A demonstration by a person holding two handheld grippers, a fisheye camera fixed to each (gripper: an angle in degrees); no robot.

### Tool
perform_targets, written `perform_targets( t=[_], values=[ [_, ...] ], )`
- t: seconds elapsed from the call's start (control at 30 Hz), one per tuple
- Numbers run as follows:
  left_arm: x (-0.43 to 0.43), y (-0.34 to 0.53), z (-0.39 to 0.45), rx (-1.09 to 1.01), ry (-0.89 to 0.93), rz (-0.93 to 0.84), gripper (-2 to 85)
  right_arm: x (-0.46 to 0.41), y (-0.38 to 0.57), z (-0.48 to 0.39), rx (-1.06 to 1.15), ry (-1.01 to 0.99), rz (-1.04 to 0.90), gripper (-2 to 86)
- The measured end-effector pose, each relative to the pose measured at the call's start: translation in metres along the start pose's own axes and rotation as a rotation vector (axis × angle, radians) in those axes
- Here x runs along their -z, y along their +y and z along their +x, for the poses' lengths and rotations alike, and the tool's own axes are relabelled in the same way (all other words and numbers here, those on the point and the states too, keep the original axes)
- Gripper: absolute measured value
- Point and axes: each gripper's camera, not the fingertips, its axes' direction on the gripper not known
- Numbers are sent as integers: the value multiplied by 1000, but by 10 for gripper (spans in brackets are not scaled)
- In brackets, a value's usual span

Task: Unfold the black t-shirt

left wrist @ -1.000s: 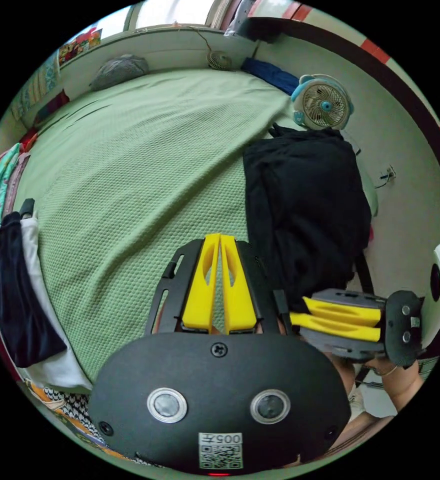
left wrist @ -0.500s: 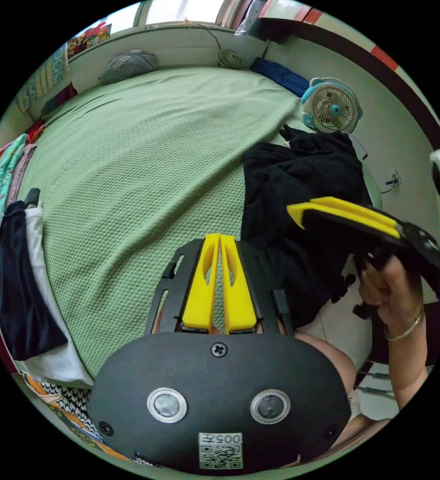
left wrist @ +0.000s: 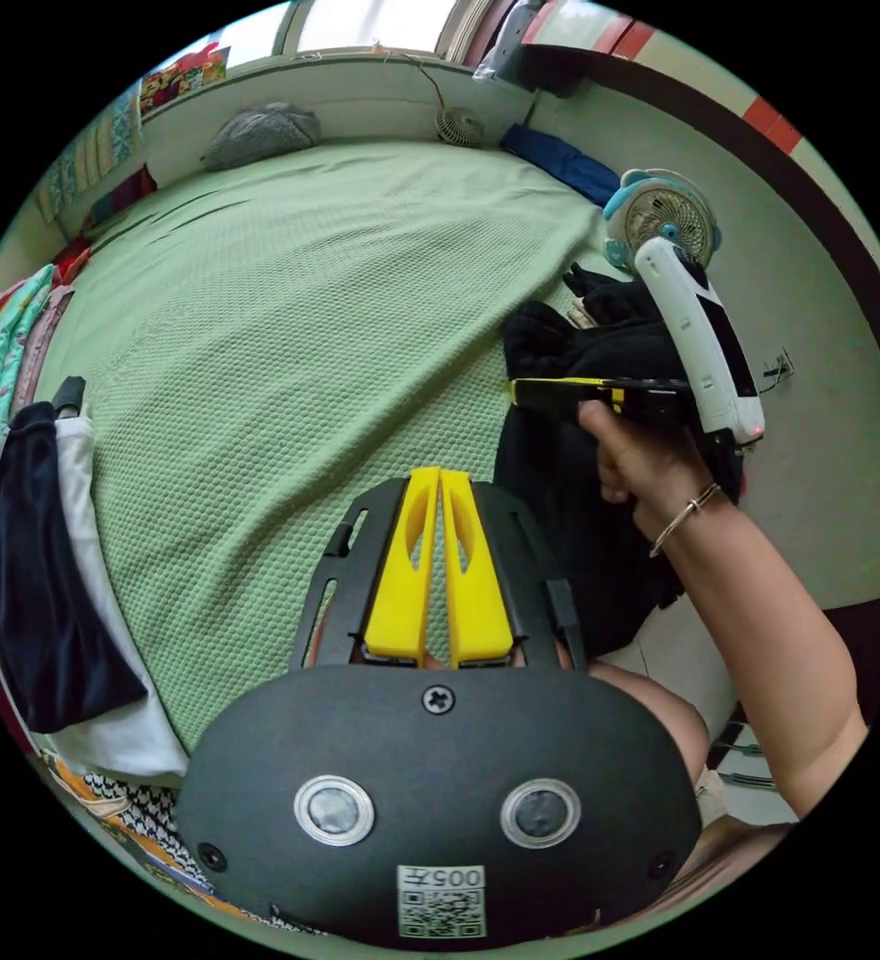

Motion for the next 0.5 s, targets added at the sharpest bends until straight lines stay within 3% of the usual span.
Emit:
perform_targets(
  t=[0.17,0.5],
  values=[
    [23,13,-8,13,12,17,-7,8,6,-4,8,-39,49,15],
    [68,37,-31,86,11,62,-7,83,32,-80,166,-108,359,13]
  ],
)
